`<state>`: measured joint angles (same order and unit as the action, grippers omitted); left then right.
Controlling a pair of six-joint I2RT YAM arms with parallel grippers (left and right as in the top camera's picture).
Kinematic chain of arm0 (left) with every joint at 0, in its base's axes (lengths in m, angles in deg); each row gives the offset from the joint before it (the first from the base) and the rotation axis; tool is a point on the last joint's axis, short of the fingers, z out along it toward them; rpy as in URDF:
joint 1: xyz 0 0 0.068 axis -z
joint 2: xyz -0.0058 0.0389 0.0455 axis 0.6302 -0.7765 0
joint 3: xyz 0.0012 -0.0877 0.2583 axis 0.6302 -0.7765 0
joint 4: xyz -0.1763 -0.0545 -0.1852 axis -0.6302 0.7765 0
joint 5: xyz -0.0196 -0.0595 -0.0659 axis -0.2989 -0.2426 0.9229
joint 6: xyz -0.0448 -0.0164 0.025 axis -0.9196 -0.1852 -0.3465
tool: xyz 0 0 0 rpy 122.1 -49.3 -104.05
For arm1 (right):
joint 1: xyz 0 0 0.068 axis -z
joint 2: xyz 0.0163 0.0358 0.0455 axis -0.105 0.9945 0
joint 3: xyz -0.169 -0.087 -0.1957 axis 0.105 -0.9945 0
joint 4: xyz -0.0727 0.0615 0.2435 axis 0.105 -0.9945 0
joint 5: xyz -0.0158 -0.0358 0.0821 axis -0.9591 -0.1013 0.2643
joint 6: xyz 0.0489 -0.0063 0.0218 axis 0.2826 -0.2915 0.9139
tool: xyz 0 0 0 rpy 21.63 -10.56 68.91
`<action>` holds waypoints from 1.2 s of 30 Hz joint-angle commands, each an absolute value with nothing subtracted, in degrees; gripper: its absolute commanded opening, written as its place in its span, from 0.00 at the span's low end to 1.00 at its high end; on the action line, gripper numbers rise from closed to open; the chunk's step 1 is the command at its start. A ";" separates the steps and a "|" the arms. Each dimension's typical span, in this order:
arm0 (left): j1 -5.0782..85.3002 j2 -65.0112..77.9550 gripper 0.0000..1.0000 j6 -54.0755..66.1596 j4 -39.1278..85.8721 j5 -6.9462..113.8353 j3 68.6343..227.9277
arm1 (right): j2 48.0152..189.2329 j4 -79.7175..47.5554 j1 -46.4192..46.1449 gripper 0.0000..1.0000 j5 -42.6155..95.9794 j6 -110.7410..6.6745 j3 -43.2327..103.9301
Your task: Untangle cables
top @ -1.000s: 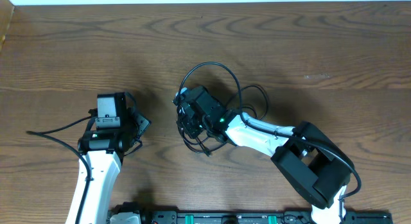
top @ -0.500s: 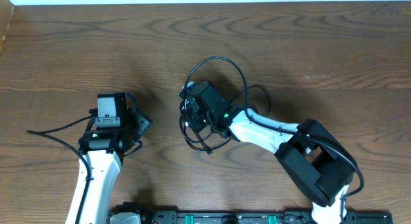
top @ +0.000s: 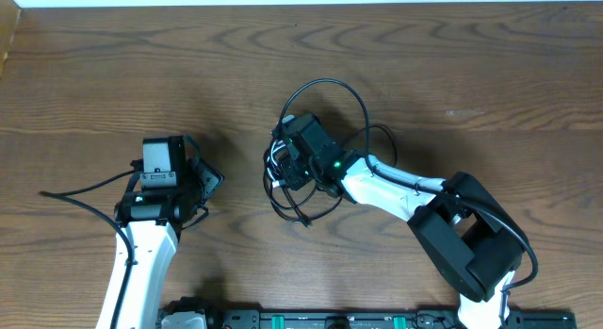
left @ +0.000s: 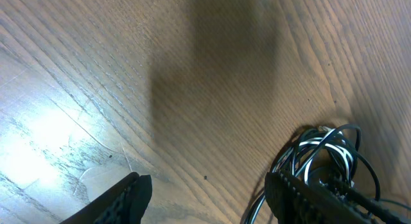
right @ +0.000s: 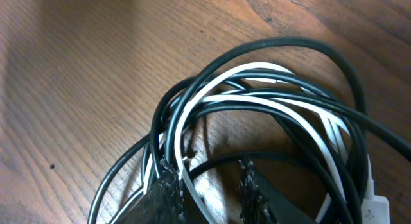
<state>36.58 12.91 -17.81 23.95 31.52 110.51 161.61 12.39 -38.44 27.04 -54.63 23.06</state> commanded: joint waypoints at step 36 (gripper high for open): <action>36.34 12.54 0.64 -17.53 24.74 31.17 111.04 | 157.13 10.33 -35.05 0.01 45.56 -52.69 24.35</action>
<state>36.58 12.91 -17.84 24.65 31.52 110.51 163.97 10.70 -38.24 37.71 -52.80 24.79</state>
